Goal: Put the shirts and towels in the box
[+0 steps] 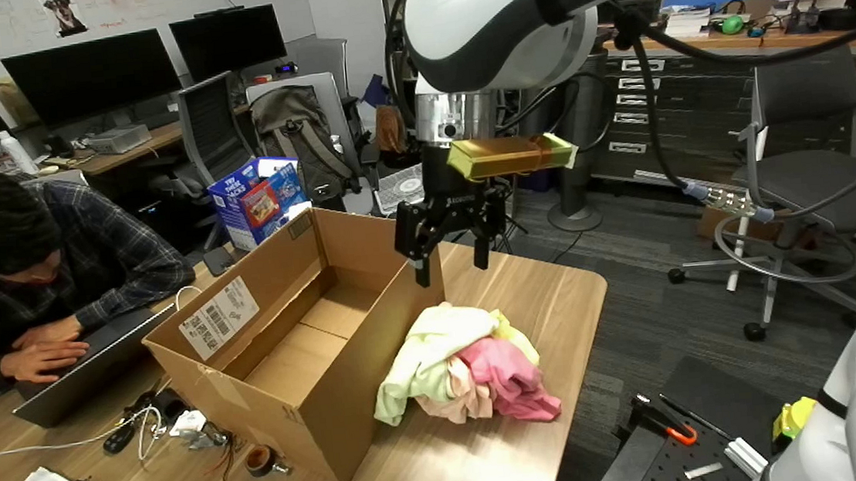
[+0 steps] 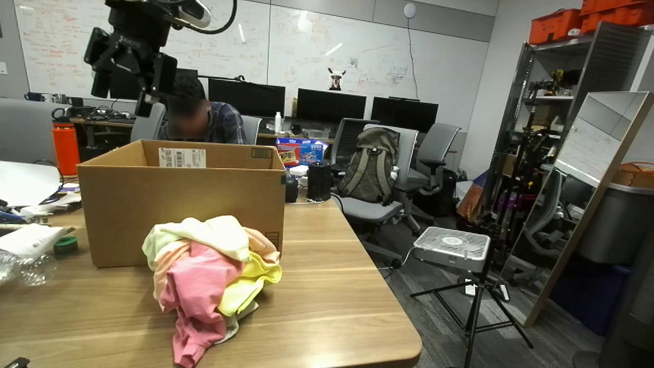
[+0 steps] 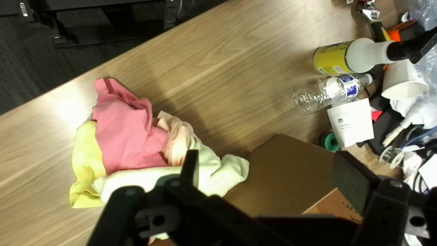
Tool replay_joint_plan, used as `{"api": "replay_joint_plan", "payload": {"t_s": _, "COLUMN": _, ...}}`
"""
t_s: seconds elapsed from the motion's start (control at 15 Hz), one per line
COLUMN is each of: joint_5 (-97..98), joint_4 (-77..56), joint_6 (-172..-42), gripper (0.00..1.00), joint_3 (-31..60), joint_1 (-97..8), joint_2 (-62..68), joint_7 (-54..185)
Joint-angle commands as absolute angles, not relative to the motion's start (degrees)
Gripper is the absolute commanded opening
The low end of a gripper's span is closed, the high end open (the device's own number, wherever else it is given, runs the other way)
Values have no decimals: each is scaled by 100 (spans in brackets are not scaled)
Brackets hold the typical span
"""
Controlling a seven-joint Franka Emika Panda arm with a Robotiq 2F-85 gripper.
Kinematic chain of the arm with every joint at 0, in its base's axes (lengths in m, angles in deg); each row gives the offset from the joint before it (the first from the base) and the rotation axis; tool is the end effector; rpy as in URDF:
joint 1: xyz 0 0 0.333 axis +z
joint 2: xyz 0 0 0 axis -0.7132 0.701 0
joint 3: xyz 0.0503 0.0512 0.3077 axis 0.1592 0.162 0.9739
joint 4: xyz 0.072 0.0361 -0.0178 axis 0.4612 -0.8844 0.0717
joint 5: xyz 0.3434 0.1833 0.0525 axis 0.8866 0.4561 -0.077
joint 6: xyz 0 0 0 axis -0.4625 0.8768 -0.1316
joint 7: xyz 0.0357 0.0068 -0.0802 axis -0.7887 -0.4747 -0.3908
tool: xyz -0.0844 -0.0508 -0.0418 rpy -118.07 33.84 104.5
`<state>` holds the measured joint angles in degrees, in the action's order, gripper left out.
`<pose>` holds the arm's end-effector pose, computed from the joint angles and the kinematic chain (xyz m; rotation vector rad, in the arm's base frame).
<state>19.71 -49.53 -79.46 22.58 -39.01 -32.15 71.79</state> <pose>0.4287 0.1041 0.4754 -2.9091 0.1517 0.1978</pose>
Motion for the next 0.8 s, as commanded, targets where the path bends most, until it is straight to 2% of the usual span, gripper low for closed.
{"api": "replay_joint_plan", "payload": {"t_s": 0.0, "joint_5": 1891, "joint_4": -4920, "joint_6": -7932, "gripper": 100, "joint_3": 2332, "joint_1": -3962, "joint_2": -3222, "joint_7": 7090}}
{"api": "replay_joint_plan", "payload": {"t_s": 0.73, "joint_5": 1630, "joint_4": -5026, "joint_6": -8577, "gripper": 100, "joint_3": 2310, "joint_1": -3950, "joint_2": -2616, "joint_7": 6650}}
